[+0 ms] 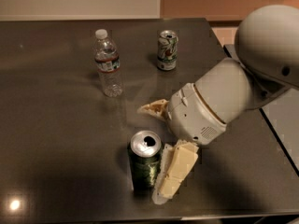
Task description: Knock green can over
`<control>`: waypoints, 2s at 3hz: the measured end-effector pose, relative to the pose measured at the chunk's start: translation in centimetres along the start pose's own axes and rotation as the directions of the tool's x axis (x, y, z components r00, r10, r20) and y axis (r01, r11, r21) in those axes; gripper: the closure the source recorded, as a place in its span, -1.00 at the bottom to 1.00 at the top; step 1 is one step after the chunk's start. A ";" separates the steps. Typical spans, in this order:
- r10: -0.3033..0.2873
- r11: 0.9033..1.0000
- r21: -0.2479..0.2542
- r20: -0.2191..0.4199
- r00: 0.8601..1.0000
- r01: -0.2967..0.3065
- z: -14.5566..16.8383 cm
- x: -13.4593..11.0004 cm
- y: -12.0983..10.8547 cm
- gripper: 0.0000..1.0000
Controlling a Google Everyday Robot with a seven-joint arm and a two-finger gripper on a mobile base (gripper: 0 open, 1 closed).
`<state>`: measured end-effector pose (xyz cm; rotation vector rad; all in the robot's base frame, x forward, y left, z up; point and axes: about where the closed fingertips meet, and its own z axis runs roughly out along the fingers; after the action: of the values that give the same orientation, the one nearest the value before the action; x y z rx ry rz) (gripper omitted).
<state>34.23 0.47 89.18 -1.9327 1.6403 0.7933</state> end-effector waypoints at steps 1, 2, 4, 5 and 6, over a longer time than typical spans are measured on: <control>-0.087 0.994 -0.066 0.042 0.995 0.089 0.9 -1.3 1.3 -1.00; -0.275 0.930 -0.207 0.162 0.948 0.305 2.6 -4.0 4.6 -1.00; -0.550 0.556 -0.378 0.500 0.669 0.740 5.1 -7.9 11.8 -1.00; -0.577 0.211 -0.337 0.714 0.395 0.918 7.8 -10.6 14.7 -0.66; -0.577 0.202 -0.334 0.719 0.387 0.921 7.8 -10.7 14.7 -0.17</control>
Offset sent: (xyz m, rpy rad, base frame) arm -0.1913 0.0734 -0.0038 0.5448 -0.0595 1.4721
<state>17.56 10.95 91.12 -2.3910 -0.2155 1.3501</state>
